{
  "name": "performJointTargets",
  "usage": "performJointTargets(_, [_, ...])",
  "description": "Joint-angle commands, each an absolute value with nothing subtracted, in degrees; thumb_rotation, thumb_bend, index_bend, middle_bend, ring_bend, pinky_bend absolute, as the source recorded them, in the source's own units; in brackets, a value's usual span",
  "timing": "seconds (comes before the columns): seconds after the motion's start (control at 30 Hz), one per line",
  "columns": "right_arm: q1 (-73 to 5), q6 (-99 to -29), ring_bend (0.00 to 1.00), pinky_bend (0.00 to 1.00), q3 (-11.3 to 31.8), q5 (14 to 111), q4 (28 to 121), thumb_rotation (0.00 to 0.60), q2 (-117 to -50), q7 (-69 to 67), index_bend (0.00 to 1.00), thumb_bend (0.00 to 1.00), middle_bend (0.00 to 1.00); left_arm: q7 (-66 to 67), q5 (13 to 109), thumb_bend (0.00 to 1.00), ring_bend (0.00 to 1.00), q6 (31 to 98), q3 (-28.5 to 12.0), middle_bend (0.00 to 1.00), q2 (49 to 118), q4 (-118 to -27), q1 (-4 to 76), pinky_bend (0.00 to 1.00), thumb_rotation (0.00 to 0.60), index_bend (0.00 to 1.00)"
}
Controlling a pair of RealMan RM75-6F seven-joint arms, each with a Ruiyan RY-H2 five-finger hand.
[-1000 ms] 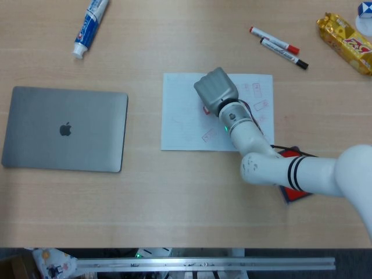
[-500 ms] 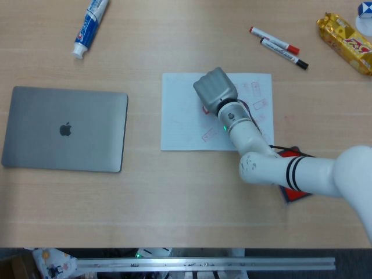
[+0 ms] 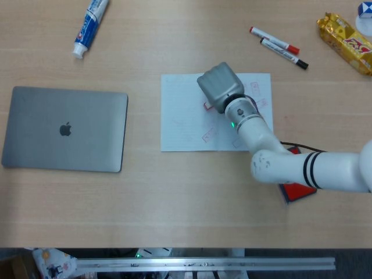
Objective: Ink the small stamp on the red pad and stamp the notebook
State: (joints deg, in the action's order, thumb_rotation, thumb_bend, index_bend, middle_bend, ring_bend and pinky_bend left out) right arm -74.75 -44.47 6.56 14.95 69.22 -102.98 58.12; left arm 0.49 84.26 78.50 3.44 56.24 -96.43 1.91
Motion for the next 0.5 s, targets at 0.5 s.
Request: performJointTargets(0.5, [-65.4, -47.1, 0.53, 0.47, -1.0, 23.8, 95.8, 0.6, -77.7, 47.9, 0.9, 0.62, 0.7, 0.8, 85.6, 0.24, 0.25, 77.7, 3.9, 0.04, 56.3, -97.4, 2.6, 0.23, 0.6, 0.06])
